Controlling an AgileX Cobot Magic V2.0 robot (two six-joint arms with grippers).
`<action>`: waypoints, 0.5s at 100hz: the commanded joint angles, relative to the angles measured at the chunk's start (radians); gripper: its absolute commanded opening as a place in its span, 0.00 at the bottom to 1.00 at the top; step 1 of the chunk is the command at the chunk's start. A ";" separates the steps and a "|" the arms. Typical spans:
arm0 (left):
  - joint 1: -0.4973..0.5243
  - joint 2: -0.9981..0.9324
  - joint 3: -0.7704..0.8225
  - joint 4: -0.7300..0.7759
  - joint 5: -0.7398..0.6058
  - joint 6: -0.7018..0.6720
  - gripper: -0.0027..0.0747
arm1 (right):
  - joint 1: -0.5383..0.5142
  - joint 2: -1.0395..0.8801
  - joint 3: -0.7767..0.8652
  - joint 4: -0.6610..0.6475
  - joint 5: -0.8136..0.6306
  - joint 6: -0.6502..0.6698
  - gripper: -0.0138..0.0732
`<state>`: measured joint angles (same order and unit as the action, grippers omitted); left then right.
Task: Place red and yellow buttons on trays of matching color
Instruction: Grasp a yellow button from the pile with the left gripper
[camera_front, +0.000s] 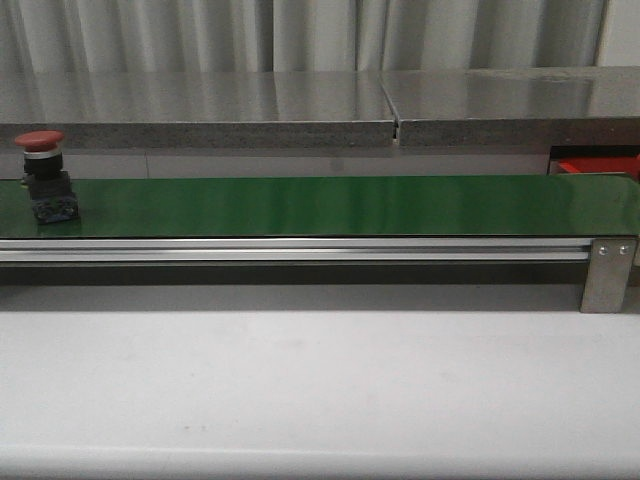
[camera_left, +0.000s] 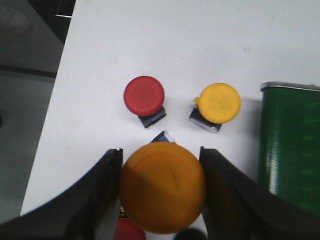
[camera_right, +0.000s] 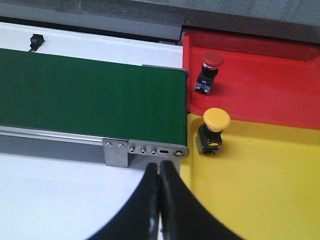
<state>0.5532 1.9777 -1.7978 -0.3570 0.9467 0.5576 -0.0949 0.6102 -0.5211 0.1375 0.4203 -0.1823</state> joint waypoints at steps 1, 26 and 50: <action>-0.031 -0.085 -0.011 -0.048 0.001 0.003 0.22 | 0.000 -0.005 -0.025 0.007 -0.075 -0.006 0.08; -0.120 -0.153 0.075 -0.026 -0.021 0.008 0.22 | 0.000 -0.005 -0.025 0.007 -0.075 -0.006 0.08; -0.190 -0.153 0.154 0.002 -0.033 0.008 0.22 | 0.000 -0.005 -0.025 0.007 -0.075 -0.006 0.08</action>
<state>0.3870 1.8829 -1.6393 -0.3413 0.9639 0.5658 -0.0949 0.6102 -0.5211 0.1375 0.4203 -0.1823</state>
